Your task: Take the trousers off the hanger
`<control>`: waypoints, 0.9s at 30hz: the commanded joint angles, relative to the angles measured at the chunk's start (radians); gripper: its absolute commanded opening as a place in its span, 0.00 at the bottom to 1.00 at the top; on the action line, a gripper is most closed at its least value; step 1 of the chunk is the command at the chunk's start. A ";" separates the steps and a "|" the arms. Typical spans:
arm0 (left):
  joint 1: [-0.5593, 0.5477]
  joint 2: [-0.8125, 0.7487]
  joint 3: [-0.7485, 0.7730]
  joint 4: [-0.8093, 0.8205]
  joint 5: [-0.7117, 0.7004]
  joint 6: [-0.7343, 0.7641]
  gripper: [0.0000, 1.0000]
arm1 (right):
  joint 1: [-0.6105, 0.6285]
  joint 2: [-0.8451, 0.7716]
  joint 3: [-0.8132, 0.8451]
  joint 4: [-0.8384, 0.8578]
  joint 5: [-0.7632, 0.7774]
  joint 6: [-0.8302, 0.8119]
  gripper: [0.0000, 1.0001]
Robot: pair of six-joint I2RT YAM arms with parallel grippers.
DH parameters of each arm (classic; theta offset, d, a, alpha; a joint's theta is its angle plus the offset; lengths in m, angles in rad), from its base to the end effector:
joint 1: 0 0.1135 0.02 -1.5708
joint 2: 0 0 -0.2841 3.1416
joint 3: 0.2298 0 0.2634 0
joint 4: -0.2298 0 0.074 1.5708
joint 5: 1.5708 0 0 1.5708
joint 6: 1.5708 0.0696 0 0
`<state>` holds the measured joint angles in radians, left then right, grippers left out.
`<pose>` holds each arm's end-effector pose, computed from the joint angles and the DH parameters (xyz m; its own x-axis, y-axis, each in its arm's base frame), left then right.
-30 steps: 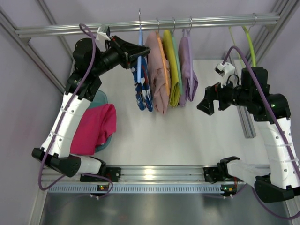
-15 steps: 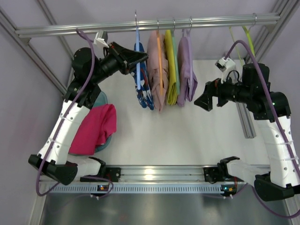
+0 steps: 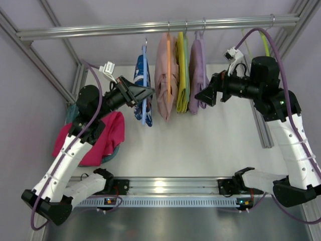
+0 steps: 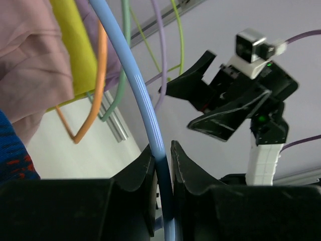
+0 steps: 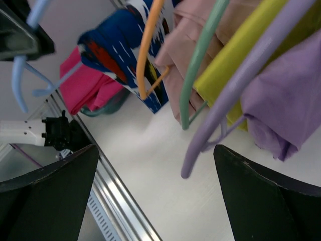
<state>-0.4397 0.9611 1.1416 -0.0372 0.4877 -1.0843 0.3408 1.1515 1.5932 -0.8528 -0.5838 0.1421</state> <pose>0.1969 -0.1287 0.4708 -0.6430 -0.5605 -0.5219 0.4863 0.2277 -0.8436 0.2055 0.1136 0.4841 -0.4798 -0.0448 -0.8762 -0.6941 0.6302 0.3479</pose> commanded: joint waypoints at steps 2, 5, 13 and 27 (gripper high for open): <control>-0.008 -0.073 -0.028 0.310 0.041 0.175 0.00 | 0.098 0.030 0.051 0.240 0.021 0.103 0.99; -0.008 -0.097 -0.043 0.312 0.057 0.218 0.00 | 0.170 0.071 0.079 0.300 0.059 0.158 0.99; -0.007 -0.139 -0.060 0.312 0.084 0.307 0.00 | 0.345 0.206 0.134 0.556 0.154 0.333 0.99; -0.007 -0.176 -0.063 0.312 0.061 0.342 0.00 | 0.445 0.171 0.175 0.464 0.460 0.275 0.98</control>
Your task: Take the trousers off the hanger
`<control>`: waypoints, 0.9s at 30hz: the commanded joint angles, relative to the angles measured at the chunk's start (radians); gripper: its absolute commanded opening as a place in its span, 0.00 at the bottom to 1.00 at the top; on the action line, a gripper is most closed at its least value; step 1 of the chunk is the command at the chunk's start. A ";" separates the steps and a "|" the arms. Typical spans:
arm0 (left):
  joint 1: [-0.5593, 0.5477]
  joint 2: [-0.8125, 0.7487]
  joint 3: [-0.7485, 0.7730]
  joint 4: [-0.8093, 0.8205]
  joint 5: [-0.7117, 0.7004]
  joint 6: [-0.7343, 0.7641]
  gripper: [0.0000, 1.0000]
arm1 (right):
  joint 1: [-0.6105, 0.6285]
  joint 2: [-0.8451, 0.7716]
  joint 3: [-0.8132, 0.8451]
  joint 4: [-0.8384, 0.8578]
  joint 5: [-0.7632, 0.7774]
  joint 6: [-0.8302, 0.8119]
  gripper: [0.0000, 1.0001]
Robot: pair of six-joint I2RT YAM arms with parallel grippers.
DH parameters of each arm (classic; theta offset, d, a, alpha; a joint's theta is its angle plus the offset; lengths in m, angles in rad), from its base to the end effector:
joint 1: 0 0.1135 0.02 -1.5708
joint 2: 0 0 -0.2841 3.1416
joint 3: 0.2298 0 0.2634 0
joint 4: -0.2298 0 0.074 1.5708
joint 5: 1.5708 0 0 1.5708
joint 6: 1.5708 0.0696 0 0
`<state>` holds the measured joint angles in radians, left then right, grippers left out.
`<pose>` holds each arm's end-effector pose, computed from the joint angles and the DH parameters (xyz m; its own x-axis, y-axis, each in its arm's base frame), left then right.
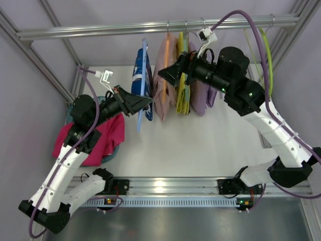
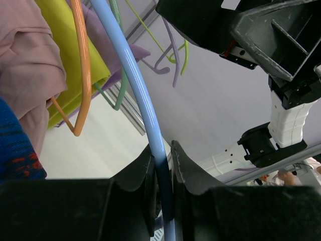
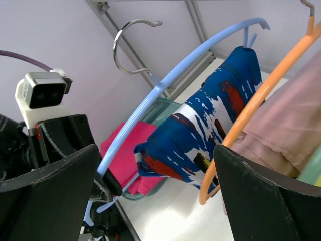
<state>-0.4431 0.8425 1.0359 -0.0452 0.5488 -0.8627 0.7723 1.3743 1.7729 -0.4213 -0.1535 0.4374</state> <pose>0.1678 -0.1198 0.4534 -0.5452 -0.4586 -0.7018 0.6424 0.3093 -0.7012 0.2221 0.2312 0.5437 -0.3532 0.2403 -0.9042 -0.7170 0.5513 0.4266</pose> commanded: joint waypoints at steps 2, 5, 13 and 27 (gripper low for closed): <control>-0.003 -0.054 0.038 0.320 -0.001 0.125 0.00 | 0.018 -0.044 -0.004 0.061 -0.055 0.003 0.98; -0.005 -0.043 0.047 0.320 -0.001 0.140 0.00 | 0.025 -0.001 0.010 0.110 -0.138 0.084 0.98; -0.003 -0.022 0.092 0.320 -0.010 0.159 0.00 | 0.058 0.129 0.026 0.249 -0.233 0.273 0.96; -0.005 -0.039 0.099 0.320 0.026 0.344 0.00 | 0.113 0.241 0.096 0.314 -0.262 0.425 0.28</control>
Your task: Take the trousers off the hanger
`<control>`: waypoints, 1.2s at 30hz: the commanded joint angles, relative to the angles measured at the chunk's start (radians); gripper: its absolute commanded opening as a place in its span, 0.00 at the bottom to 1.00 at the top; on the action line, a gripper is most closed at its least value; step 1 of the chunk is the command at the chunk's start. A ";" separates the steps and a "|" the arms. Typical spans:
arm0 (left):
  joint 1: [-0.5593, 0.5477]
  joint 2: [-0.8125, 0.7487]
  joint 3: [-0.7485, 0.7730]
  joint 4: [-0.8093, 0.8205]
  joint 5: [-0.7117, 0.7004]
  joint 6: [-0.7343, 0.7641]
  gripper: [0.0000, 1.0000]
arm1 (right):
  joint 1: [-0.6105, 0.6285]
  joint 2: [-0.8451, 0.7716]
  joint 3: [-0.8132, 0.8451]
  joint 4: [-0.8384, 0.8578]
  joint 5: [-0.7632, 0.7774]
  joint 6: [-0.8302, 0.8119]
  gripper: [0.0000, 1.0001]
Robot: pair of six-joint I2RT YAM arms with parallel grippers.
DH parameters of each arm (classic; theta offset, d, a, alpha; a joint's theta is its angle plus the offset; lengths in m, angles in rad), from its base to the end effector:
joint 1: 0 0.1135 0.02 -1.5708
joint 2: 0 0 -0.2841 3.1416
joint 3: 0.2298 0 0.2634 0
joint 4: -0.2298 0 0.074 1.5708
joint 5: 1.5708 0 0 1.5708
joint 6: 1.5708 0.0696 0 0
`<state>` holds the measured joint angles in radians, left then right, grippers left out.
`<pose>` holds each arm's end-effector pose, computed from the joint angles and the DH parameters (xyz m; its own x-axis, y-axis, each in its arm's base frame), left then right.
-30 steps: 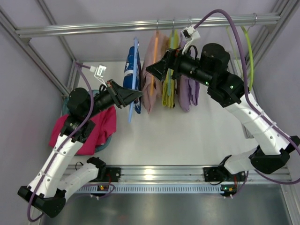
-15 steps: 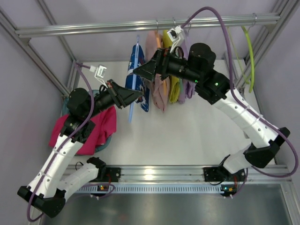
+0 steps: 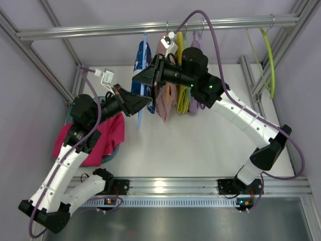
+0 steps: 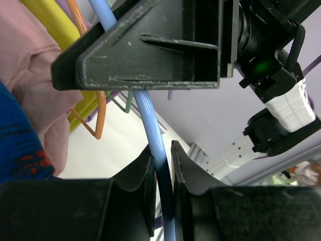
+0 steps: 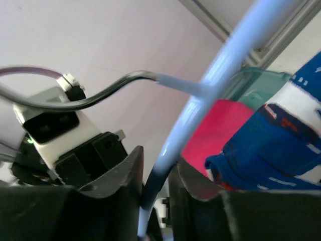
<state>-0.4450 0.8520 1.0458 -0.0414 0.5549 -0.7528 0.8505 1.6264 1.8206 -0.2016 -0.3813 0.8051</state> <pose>0.1689 -0.1212 0.4558 -0.4715 -0.4189 -0.7760 0.7037 0.3516 -0.6174 0.2539 0.3286 0.5045 -0.6832 0.2359 -0.6910 -0.6501 0.2345 0.7228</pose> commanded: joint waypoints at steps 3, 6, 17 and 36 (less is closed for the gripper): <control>-0.001 -0.073 0.074 0.302 -0.016 0.320 0.02 | 0.033 -0.029 0.040 0.102 -0.053 0.069 0.09; -0.001 -0.096 0.077 0.240 -0.114 0.407 0.10 | 0.030 -0.051 0.045 0.105 -0.060 0.101 0.00; -0.001 -0.290 0.025 -0.075 -0.316 0.732 0.81 | 0.028 -0.109 0.019 0.159 -0.153 0.204 0.00; -0.001 -0.444 -0.359 -0.163 -0.225 1.027 0.82 | 0.021 -0.054 0.126 0.031 -0.073 0.489 0.00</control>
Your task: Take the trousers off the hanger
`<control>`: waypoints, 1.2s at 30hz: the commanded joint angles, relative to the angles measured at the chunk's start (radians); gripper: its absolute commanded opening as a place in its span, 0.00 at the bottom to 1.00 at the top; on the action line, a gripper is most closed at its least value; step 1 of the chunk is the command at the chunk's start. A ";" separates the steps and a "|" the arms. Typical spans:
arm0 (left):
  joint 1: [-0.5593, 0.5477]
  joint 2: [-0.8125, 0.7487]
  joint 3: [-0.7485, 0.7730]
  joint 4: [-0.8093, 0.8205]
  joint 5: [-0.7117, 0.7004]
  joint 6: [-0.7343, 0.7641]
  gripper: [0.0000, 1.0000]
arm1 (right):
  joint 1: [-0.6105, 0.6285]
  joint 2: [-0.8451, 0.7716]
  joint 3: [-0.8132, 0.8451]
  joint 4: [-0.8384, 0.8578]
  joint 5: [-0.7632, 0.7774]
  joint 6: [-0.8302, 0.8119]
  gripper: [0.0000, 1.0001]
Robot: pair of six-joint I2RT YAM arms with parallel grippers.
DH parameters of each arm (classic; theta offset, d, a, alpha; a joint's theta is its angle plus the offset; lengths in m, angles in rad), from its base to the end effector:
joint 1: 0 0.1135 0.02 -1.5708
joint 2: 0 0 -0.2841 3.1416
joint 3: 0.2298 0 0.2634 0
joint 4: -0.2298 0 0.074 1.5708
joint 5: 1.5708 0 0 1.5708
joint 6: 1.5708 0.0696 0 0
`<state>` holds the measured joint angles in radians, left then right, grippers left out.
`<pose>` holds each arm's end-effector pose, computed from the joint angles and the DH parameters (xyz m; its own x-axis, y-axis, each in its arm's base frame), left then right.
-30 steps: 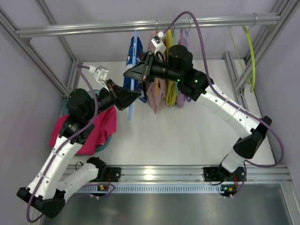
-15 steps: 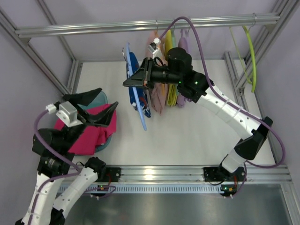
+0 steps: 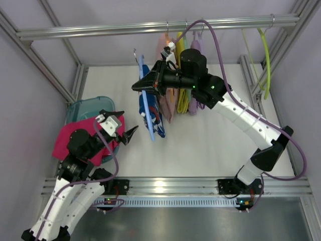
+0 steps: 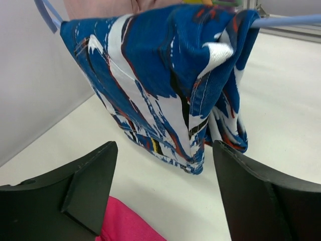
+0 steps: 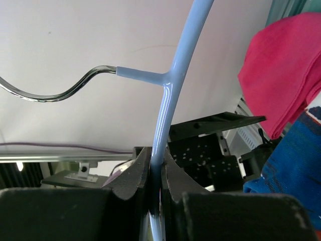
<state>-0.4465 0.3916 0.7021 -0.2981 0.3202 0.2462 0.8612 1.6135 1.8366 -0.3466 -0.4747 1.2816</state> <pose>0.1018 -0.0730 0.3592 0.1799 0.1703 -0.9688 0.6701 0.6998 0.2475 0.2390 0.3271 0.4959 -0.9529 0.1990 -0.2290 -0.1998 0.1567 0.9672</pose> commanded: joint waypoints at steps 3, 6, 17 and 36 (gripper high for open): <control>0.002 0.049 -0.038 0.155 0.028 0.024 0.87 | 0.009 -0.027 0.130 0.176 0.022 0.033 0.00; 0.000 0.087 -0.041 0.211 0.057 0.005 0.95 | 0.009 -0.015 0.144 0.176 0.025 0.038 0.00; -0.001 0.282 -0.098 0.508 -0.174 -0.074 0.94 | 0.015 -0.020 0.158 0.193 0.018 0.041 0.00; 0.002 0.404 -0.070 0.668 -0.223 -0.151 0.83 | 0.010 -0.056 0.086 0.322 -0.116 0.085 0.00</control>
<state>-0.4526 0.7654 0.6163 0.2623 0.1196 0.0986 0.8593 1.6363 1.8912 -0.2768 -0.4782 1.3388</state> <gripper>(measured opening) 0.851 0.077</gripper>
